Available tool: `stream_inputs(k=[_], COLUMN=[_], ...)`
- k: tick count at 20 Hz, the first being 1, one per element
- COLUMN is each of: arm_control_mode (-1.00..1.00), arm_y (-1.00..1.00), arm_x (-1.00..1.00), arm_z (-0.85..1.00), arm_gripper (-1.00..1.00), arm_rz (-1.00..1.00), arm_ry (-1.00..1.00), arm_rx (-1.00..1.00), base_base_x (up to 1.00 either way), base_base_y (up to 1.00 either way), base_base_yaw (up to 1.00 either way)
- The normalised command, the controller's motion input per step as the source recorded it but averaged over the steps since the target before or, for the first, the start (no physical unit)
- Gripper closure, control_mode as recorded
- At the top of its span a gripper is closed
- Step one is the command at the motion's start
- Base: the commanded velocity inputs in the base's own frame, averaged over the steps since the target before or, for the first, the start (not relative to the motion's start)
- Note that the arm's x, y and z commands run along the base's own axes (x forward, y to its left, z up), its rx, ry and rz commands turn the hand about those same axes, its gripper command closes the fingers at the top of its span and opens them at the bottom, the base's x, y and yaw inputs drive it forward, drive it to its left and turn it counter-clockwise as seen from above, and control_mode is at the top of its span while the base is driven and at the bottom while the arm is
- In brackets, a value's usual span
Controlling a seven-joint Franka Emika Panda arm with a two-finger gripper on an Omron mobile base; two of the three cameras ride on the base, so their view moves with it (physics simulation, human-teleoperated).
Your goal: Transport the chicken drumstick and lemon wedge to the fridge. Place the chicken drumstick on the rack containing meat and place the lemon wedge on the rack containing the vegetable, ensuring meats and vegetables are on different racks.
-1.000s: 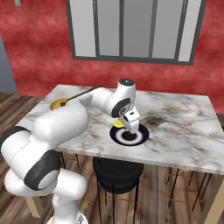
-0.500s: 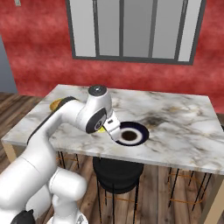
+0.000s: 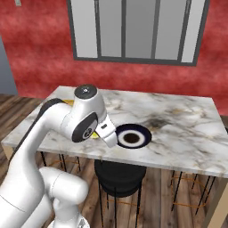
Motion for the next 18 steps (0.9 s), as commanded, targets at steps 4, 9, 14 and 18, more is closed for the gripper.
stream_inputs(k=[4, 9, 14, 18], arm_control_mode=[-1.0, -1.0, 1.0, 1.0], arm_y=[0.36, 0.47, 0.28, 0.0], arm_x=[-0.52, -0.38, -0.12, 0.0], arm_z=[0.49, 0.59, 0.2, 0.0], arm_gripper=[1.0, 1.0, 1.0, 1.0], arm_rz=[0.22, 0.23, 0.1, 0.0], arm_ry=[-0.13, -0.11, -0.06, 0.0], arm_rx=[0.0, 0.0, 0.0, 0.0], base_base_x=[0.0, 0.0, -0.14, -0.61], base_base_y=[0.0, 0.0, 0.48, 0.85], base_base_yaw=[0.0, 0.0, 0.17, 0.19])
